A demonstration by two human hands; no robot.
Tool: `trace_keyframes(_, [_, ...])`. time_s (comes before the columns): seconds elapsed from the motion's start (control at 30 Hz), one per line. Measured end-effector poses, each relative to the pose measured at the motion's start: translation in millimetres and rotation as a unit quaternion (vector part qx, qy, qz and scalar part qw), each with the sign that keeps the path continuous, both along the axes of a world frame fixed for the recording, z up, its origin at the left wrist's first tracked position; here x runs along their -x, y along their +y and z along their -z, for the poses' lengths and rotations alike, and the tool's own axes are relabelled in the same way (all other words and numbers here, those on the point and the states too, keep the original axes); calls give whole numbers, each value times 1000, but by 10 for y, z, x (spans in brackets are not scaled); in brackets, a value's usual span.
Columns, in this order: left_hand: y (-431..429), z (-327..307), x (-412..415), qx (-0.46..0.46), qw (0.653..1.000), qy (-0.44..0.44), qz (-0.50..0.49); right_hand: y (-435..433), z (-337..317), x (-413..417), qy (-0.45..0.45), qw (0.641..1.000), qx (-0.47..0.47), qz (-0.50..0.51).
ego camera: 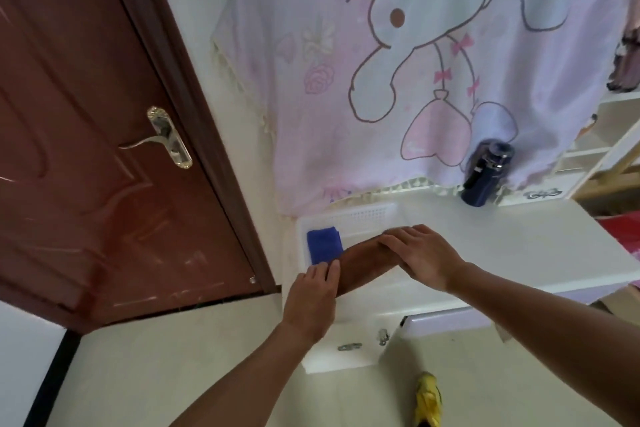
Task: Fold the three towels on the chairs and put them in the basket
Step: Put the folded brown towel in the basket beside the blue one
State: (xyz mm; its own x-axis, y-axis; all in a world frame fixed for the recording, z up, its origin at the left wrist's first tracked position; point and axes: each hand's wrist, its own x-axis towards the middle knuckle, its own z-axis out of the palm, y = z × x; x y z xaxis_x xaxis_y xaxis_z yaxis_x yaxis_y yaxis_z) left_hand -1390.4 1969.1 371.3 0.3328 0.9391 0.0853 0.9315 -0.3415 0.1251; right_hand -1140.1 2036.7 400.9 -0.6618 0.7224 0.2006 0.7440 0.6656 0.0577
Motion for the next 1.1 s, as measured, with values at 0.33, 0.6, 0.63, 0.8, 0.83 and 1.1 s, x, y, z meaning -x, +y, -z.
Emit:
trace_keyframes(0.33, [782, 501, -1108, 238, 886, -305, -254, 1703, 198, -454, -39, 967, 252, -25])
trace_keyframes(0.6, [974, 629, -1285, 305, 803, -323, -397, 2237, 510, 17, 43, 901, 433, 11])
trace_keyframes(0.63, [991, 633, -1281, 303, 806, -303, -408, 2259, 584, 77, 34, 903, 429, 10])
trace_keyframes(0.8, [985, 735, -1284, 271, 820, -204, -461, 2227, 950, 305, -16, 914, 406, 24])
trace_keyframes(0.83, [979, 760, -1288, 266, 826, -187, -461, 2204, 1006, 333, -13, 915, 402, 33])
trace_keyframes(1.1, [894, 827, -1239, 212, 894, -142, -369, 2188, 1223, 426, 126, 882, 438, 118])
